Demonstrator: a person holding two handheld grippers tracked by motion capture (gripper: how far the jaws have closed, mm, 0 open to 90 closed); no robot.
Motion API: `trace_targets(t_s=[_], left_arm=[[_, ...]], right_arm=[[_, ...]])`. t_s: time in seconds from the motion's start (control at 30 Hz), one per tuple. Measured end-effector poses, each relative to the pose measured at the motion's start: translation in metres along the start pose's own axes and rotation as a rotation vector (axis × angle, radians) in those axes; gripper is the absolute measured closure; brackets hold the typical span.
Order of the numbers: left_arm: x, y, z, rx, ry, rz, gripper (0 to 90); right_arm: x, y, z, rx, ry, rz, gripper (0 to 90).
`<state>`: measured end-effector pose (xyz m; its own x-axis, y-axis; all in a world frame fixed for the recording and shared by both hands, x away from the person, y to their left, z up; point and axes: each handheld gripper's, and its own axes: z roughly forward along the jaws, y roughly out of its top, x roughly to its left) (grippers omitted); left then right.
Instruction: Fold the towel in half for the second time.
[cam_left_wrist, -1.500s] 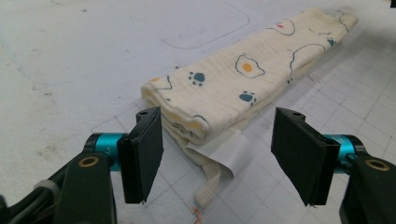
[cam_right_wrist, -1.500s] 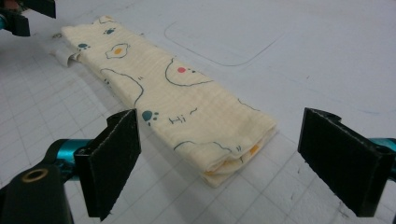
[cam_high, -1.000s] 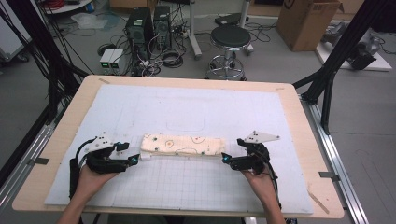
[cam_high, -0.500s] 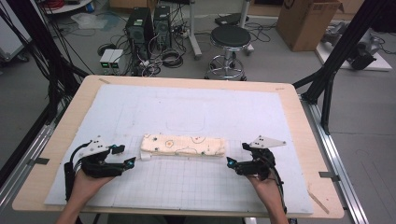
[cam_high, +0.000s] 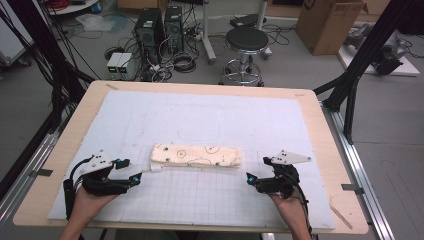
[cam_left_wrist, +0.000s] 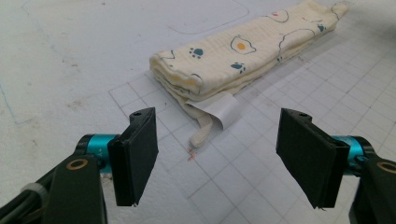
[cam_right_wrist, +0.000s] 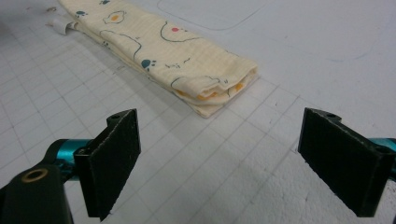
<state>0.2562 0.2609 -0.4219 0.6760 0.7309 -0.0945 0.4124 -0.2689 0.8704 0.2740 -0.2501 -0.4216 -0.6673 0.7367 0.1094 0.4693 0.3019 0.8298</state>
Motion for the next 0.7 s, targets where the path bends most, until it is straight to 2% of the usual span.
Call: trace_targets(t_s=[0.5,0.7], left_arm=[[-0.005,-0.007,-0.008,0.023,0.011,0.010,29.0],[-0.009,-0.010,-0.010,0.035,0.021,0.020,29.0]], right_arm=[[0.004,-0.010,-0.008,0.024,-0.011,-0.007,12.5],[0.004,-0.013,-0.014,0.013,-0.013,-0.003,12.4]])
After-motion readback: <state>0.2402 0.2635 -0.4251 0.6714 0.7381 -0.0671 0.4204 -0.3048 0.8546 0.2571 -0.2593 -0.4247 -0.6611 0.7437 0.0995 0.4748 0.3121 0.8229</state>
